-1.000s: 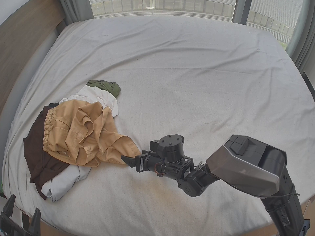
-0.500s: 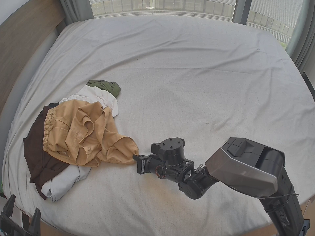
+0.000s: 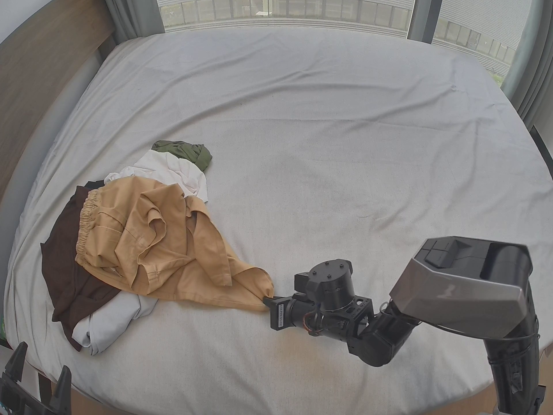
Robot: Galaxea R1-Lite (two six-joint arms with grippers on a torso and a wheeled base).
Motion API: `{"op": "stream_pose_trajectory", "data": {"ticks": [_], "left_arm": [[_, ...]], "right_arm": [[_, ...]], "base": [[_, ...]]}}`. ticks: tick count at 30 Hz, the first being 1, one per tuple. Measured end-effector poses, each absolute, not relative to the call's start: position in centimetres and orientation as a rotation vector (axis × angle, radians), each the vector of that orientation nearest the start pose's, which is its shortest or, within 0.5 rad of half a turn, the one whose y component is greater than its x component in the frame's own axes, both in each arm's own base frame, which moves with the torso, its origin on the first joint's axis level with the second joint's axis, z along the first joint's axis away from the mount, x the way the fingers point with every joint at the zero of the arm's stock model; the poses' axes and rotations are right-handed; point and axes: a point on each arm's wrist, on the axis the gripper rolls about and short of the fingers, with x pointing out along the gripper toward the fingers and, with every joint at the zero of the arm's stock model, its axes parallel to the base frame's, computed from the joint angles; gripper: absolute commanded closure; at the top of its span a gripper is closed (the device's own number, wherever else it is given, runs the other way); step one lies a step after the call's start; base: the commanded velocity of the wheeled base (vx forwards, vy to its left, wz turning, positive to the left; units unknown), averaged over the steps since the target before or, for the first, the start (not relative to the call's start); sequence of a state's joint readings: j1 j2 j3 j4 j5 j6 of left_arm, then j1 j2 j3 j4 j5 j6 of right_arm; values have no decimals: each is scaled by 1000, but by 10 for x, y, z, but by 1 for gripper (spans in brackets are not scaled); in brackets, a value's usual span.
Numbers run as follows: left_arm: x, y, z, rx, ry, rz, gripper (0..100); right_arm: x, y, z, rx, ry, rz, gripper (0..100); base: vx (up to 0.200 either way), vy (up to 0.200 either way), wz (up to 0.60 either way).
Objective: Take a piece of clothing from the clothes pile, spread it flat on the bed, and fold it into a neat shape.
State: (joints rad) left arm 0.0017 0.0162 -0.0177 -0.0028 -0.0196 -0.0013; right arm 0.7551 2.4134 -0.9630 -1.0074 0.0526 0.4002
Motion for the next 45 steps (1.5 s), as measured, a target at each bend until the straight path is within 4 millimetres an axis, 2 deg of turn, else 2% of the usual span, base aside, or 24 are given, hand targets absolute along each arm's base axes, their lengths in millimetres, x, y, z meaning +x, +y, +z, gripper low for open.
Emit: {"op": "stream_pose_trajectory", "data": {"ticks": [10, 23, 40, 45], "left_arm": [[-23, 0, 81, -1, -4, -18, 0], [-23, 0, 81, -1, -4, -18, 0], [-23, 0, 81, -1, -4, -19, 0], [-23, 0, 81, 0, -4, -19, 0]], "right_arm": [[272, 242, -2, 194, 621, 613, 100], [260, 188, 2, 217, 622, 505, 100], [247, 127, -2, 242, 613, 363, 100], [237, 112, -3, 251, 608, 335, 100]], "base": [[0, 0, 0], [0, 0, 0], [0, 0, 0], [0, 0, 0]]}}
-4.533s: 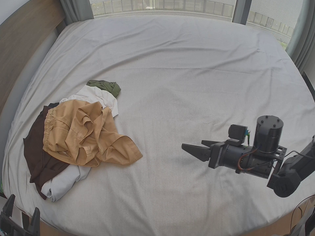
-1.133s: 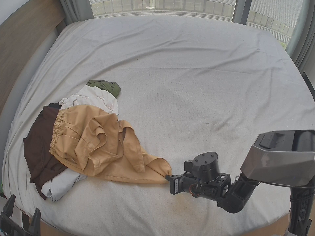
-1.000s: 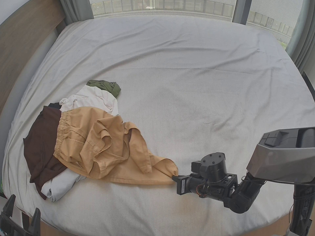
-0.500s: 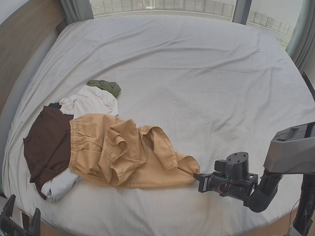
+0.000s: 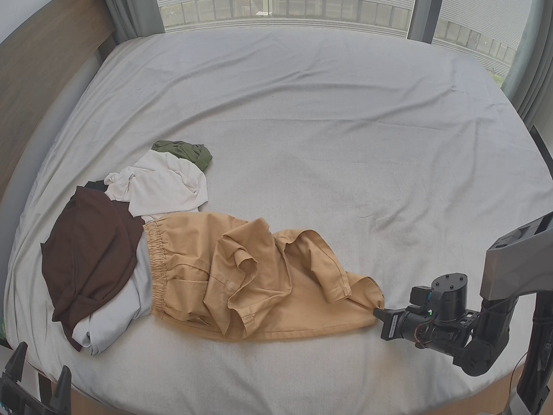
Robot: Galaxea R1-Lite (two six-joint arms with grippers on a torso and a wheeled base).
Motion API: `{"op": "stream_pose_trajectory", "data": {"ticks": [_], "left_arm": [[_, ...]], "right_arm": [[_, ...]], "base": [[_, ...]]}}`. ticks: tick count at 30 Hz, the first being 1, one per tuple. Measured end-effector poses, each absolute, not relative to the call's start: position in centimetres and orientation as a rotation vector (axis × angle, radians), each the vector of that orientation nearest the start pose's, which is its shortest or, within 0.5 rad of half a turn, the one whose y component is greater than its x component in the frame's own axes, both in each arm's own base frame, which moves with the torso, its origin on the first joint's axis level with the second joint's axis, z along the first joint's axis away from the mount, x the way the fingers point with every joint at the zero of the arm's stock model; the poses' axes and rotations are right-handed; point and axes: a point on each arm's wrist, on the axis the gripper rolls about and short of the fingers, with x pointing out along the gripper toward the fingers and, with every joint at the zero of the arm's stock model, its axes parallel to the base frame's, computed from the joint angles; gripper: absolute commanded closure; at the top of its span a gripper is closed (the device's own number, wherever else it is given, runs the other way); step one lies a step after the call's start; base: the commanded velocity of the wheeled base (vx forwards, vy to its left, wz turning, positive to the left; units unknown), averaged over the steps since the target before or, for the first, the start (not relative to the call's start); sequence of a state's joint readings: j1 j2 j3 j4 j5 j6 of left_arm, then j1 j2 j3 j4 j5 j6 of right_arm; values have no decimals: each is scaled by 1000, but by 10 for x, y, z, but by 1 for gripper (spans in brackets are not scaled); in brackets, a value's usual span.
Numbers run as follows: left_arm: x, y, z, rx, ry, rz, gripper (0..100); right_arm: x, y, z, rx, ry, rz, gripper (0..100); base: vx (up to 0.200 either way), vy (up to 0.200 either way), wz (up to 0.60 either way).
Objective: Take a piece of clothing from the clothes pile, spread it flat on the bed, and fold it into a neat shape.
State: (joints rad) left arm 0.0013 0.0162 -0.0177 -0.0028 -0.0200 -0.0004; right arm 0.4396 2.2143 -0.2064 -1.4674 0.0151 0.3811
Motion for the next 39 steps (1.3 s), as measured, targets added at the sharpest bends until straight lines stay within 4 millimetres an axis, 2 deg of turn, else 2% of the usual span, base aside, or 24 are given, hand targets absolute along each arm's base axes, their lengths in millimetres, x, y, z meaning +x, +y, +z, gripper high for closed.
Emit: {"op": "stream_pose_trajectory", "data": {"ticks": [10, 21, 39], "left_arm": [[-23, 0, 81, 0, -4, -19, 0], [-23, 0, 81, 0, -4, -18, 0], [-23, 0, 81, 0, -4, -18, 0]], "right_arm": [[220, 89, -17, 251, 691, 263, 100], [212, 74, -17, 248, 730, 213, 100], [212, 70, -16, 240, 726, 204, 100]], "base": [[0, 0, 0], [0, 0, 0], [0, 0, 0]]}}
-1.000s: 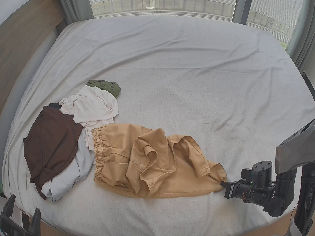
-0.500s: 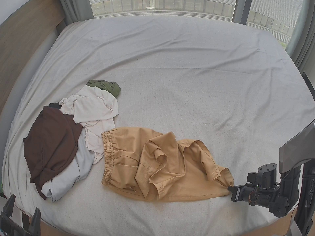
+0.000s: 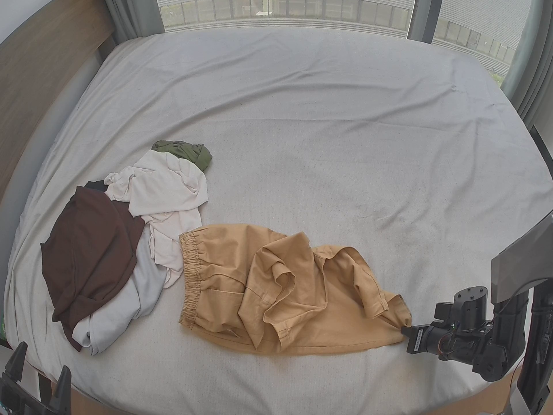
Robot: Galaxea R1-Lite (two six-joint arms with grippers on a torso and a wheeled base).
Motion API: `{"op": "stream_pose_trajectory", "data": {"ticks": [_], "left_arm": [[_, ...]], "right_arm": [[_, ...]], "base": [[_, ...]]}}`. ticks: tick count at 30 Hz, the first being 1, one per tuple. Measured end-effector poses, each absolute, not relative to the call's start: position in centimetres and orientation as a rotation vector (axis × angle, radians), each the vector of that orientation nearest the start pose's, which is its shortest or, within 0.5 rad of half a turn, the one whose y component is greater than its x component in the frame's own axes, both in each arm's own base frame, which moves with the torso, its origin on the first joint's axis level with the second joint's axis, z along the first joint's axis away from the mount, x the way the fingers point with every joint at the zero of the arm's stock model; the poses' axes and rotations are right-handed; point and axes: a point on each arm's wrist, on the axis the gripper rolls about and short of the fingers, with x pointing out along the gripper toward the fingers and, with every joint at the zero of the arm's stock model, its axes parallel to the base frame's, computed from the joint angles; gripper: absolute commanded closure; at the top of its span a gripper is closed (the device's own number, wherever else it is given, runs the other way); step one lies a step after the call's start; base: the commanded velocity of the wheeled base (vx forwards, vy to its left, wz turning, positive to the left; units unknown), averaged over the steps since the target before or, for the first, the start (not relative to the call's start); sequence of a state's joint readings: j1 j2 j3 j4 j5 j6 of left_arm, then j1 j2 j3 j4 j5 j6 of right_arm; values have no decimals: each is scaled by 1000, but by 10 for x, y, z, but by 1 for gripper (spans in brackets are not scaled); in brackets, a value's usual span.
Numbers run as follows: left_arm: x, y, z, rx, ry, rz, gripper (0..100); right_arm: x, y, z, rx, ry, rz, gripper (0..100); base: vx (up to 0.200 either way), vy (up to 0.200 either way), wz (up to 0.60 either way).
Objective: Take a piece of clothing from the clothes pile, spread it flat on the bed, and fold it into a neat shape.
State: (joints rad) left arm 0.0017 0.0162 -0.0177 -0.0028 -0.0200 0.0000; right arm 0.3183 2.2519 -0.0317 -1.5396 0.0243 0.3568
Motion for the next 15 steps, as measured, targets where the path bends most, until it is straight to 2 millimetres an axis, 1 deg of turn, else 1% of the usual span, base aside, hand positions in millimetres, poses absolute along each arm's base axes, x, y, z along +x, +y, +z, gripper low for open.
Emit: {"op": "stream_pose_trajectory", "data": {"ticks": [1, 7, 9, 12, 14, 15], "left_arm": [[-23, -1, 81, 0, -4, -19, 0], [-23, -1, 81, 0, -4, -21, 0], [-23, -1, 81, 0, -4, -23, 0], [-23, -1, 81, 2, -4, -26, 0], [-23, -1, 81, 6, -4, -28, 0], [-23, -1, 81, 8, -4, -30, 0]], "right_arm": [[211, 70, -16, 239, 726, 204, 0], [210, 70, -14, 243, 720, 201, 0], [211, 70, -9, 246, 697, 208, 0], [211, 72, 5, 251, 635, 230, 0], [211, 75, 20, 252, 568, 261, 0], [211, 76, 24, 253, 549, 270, 0]], "base": [[0, 0, 0], [0, 0, 0], [0, 0, 0], [0, 0, 0], [0, 0, 0], [0, 0, 0]]}}
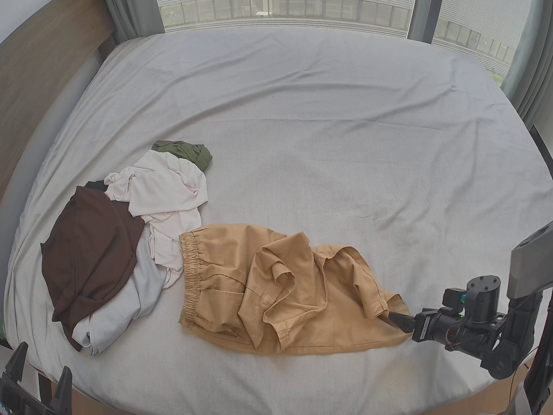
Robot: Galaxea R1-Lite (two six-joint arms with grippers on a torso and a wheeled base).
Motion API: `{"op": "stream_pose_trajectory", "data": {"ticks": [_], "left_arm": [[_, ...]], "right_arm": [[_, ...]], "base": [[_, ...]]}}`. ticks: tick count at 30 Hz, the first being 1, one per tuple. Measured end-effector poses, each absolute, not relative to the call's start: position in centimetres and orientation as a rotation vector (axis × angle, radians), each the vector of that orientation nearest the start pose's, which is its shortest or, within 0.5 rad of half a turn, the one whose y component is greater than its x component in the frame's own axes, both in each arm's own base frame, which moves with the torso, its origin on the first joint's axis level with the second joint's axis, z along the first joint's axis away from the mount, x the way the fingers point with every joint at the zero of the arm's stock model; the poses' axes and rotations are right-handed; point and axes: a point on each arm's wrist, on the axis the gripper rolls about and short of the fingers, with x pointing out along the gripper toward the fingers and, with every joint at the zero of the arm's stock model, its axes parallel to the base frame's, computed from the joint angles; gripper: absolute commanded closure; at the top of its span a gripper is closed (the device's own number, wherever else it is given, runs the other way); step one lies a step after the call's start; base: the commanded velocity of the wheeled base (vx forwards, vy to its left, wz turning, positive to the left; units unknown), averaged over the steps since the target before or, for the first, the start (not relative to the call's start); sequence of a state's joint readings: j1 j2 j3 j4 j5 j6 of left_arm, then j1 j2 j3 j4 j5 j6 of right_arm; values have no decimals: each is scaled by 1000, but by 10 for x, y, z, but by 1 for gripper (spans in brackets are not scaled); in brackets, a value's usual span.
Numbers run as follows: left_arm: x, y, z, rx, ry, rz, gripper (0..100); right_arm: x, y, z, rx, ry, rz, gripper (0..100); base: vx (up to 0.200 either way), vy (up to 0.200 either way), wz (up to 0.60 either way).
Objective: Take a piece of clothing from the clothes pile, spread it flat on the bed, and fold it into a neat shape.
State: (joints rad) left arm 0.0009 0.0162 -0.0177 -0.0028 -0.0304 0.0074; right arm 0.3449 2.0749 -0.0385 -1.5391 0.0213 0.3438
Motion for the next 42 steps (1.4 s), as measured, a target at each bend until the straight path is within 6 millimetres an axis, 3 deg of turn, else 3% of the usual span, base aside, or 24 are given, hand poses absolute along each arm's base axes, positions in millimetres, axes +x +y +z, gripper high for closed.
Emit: {"op": "stream_pose_trajectory", "data": {"ticks": [10, 17, 20, 23, 26, 30, 42], "left_arm": [[-23, -1, 82, 41, -10, -49, 0], [-23, -1, 83, 43, -22, -53, 0], [-24, -1, 96, 29, -106, -54, 0], [-28, 0, 116, 17, -173, -71, 0], [-28, 2, 148, -31, -207, -168, 0], [-19, 1, 164, -138, -154, -284, 0], [52, -26, 218, -286, 81, -700, 0]], "right_arm": [[230, 107, 101, 305, 169, 505, 0], [246, 130, 135, 315, 37, 630, 0], [252, 139, 151, 319, -3, 680, 0], [253, 142, 157, 320, -8, 701, 0], [252, 145, 161, 321, -10, 723, 0], [253, 146, 162, 321, -5, 731, 0], [251, 148, 157, 312, 36, 790, 0]], "base": [[0, 0, 0], [0, 0, 0], [0, 0, 0], [0, 0, 0], [0, 0, 0], [0, 0, 0], [0, 0, 0]]}}
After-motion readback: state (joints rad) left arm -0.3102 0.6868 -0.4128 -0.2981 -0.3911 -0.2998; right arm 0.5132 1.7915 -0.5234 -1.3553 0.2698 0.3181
